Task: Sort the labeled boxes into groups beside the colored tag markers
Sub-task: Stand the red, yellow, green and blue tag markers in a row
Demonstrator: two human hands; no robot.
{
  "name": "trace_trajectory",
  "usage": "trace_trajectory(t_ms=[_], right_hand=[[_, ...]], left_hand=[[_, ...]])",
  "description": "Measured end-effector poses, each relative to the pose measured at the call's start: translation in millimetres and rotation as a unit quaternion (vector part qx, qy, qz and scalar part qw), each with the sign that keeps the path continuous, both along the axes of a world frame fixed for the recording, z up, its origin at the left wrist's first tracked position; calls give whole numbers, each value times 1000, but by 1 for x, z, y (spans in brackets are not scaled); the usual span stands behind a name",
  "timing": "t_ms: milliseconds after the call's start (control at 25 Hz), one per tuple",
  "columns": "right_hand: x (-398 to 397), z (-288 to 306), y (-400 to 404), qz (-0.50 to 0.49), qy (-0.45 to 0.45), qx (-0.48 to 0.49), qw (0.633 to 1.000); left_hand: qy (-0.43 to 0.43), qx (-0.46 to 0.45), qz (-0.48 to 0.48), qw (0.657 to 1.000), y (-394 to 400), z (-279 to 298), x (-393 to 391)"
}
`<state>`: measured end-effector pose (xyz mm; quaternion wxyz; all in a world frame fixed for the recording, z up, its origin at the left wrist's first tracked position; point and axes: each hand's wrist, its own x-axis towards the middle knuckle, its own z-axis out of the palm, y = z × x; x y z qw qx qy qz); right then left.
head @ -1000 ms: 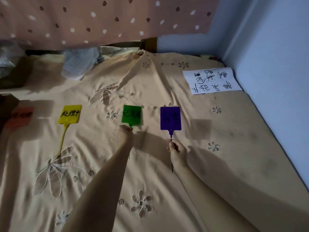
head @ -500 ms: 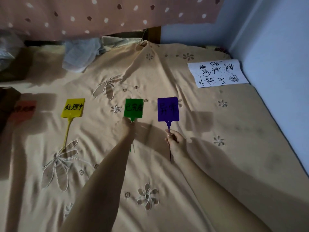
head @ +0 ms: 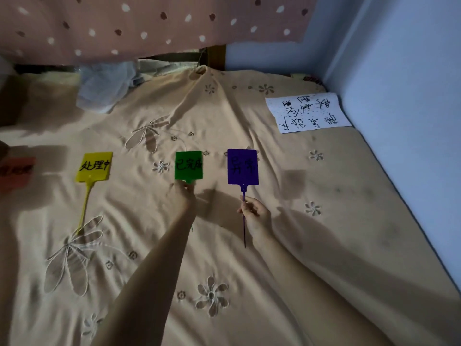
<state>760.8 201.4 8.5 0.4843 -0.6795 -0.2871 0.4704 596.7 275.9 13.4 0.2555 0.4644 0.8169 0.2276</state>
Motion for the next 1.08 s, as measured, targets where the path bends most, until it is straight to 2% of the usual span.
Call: trace_trajectory(t_ms=[120,240,320,400,600,720,1080], right_hand=[[4,3,-2,-22,-5,-1,1000],[11,6,-5,-38,-3,10,999],[16,9,-7,-42,5,10,999],[23,10,-11,-43,-5,2,999],[59,13,-15,-48,3,-8,999],[81,13,-14,-28,-30,5,999],[131,16,9,1,-54,0,999]], left_hand=[[-39,28,1,999,-19,9,24],[-97,61,-98,989,-40,24,62],[-148,49,-162,974,-52,28,90],[-213,48,-175,960,-60,26,110],[-215,26,-146,965,-61,27,150],[-234,1,-113,966,-52,24,172],[-209,-36,-112,971,-28,22,216]])
